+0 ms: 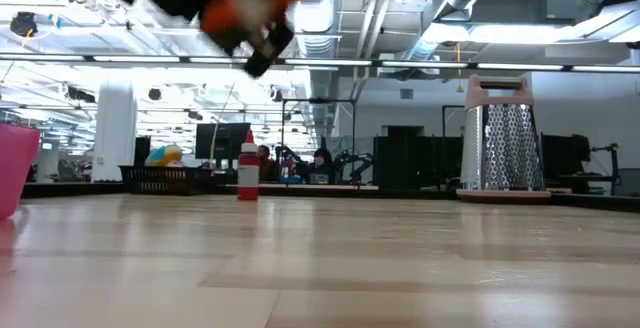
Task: Pick & Place Food Item
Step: Put the orange food coloring bottle into the transparent bin
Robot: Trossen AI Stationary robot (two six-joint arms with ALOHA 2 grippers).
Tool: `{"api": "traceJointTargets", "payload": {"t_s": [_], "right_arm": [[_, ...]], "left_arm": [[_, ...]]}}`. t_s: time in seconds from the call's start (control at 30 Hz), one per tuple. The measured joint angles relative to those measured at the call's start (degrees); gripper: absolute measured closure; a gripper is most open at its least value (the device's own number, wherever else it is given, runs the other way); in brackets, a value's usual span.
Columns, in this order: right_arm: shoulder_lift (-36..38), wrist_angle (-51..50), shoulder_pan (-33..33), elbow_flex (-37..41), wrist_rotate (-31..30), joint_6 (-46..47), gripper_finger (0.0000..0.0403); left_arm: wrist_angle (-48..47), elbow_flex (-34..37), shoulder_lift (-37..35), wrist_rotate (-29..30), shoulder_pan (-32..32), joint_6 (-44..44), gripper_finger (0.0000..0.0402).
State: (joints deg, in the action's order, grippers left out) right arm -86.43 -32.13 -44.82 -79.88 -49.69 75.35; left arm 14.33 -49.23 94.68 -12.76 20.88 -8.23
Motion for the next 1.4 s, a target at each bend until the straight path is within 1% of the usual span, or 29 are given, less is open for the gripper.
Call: {"api": "traceJointTargets", "payload": {"t_s": [0.1,0.23,0.27,0.33,0.5,0.6,0.67,0.9,1.2,1.3,1.4], "right_arm": [[-0.02,3.67,1.51,0.00,2.83,-11.61,0.0243],[-0.02,6.79,3.34,0.00,3.62,-29.47,0.0239],[-0.02,7.10,3.68,0.00,3.65,-33.44,0.0235],[-0.02,7.52,4.37,0.00,3.77,-39.84,0.0222],[-0.02,7.36,5.92,0.00,3.78,-50.39,0.0177],[-0.02,7.31,7.09,0.00,3.76,-55.32,0.0154],[-0.04,7.35,7.76,0.00,3.78,-57.35,0.0146],[-0.07,7.04,8.64,0.00,4.63,-59.34,0.0142],[-0.09,6.15,11.58,0.00,5.15,-60.83,0.0142],[-0.09,5.13,13.16,0.02,8.05,-60.88,0.0142],[-0.46,5.21,14.19,0.02,9.40,-60.98,0.0142]], "left_arm": [[-1.58,-2.31,-2.97,-9.48,-4.09,-4.42,0.0291],[-2.87,-4.73,-5.35,-23.04,-9.05,-11.74,0.0291],[-2.45,-5.28,-5.69,-25.40,-9.99,-13.26,0.0291],[-2.88,-5.42,-6.88,-28.57,-11.41,-15.28,0.0291],[-1.00,-5.56,-8.22,-34.85,-16.32,-22.12,0.0291],[1.62,-5.57,-8.20,-36.23,-18.92,-26.31,0.0291],[3.60,-5.57,-8.21,-37.05,-20.22,-27.37,0.0291],[4.18,-5.57,-8.21,-38.07,-24.61,-28.28,0.0288],[5.63,-5.55,-8.18,-38.12,-24.86,-28.49,0.0289],[6.54,-5.55,-8.18,-38.05,-24.85,-28.51,0.0288],[6.82,-5.55,-8.18,-38.02,-24.85,-28.70,0.0290]]}}
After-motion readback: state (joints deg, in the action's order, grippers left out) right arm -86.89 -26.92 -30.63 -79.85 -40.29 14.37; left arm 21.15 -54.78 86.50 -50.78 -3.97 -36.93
